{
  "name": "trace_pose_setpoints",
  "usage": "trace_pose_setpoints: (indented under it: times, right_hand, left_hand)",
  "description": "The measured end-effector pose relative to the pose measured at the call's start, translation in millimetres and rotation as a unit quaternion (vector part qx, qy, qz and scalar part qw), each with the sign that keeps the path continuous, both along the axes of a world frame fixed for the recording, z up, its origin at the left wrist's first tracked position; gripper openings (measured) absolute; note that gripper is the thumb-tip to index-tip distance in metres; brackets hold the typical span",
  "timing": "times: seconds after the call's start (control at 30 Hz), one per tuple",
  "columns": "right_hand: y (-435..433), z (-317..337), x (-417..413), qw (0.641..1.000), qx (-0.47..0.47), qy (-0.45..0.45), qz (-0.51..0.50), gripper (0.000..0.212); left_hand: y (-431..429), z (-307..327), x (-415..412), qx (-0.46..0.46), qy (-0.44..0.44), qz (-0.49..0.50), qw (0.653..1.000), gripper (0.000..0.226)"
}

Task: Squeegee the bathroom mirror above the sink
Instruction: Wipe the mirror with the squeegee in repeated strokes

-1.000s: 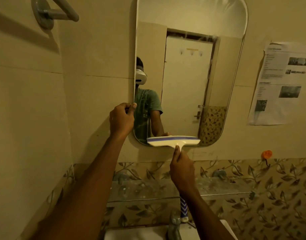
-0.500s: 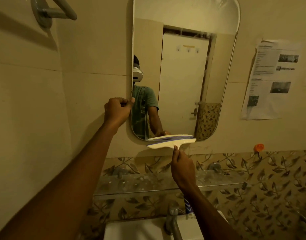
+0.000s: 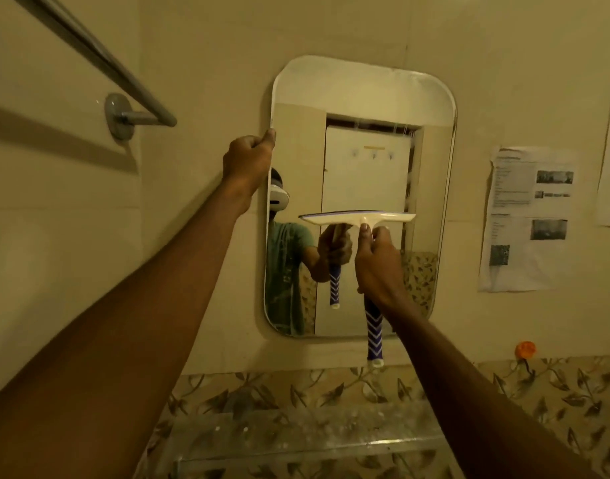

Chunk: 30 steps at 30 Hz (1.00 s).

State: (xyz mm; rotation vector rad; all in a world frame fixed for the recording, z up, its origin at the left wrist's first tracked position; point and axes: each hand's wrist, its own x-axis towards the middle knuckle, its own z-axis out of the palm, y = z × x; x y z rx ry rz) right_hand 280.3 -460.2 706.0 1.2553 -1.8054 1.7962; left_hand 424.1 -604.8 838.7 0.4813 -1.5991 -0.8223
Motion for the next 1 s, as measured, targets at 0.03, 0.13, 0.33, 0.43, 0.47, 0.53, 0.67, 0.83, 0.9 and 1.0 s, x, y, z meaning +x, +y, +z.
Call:
trace_pose_setpoints:
  times: [0.03,0.13,0.33,0.43,0.47,0.53,0.67,0.83,0.9,1.0]
  right_hand:
    - [-2,12,0,1.0,-0.007,-0.001,0.015,0.021]
    - [-8,50,4,0.998,-0.028,0.006,0.052,0.018]
    - [-23,128,13,0.996,-0.069,0.038,0.039,0.03]
    - [-37,165,13,0.996,-0.079,0.023,0.033,0.037]
    - [-43,176,13,0.996,-0.08,0.019,0.026,0.039]
    - [-52,195,14,0.996,-0.085,0.011,0.007,0.043]
    - [-63,218,20,0.996,-0.081,-0.002,-0.02,0.046]
    - [-67,224,24,0.997,-0.06,-0.002,-0.039,0.048]
    - [-66,220,25,0.998,-0.05,0.008,-0.049,0.048]
    - [-67,194,24,0.998,-0.032,0.026,-0.048,0.044]
  left_hand:
    - [-1,8,-1,0.001,0.0,-0.008,1.0,0.044]
    - [-4,17,-3,0.032,0.021,-0.037,0.999,0.05]
    - [-5,21,3,0.079,0.032,-0.114,0.99,0.058]
    - [-3,25,6,0.088,0.0,-0.141,0.986,0.067]
    - [-3,26,7,0.092,-0.006,-0.145,0.985,0.071]
    - [-4,28,6,0.1,-0.006,-0.151,0.983,0.076]
    - [-6,24,6,0.114,0.019,-0.178,0.977,0.075]
    - [-10,23,3,0.121,0.049,-0.205,0.97,0.078]
    - [-13,21,1,0.121,0.058,-0.21,0.968,0.079]
    - [-17,21,3,0.135,0.072,-0.22,0.963,0.081]
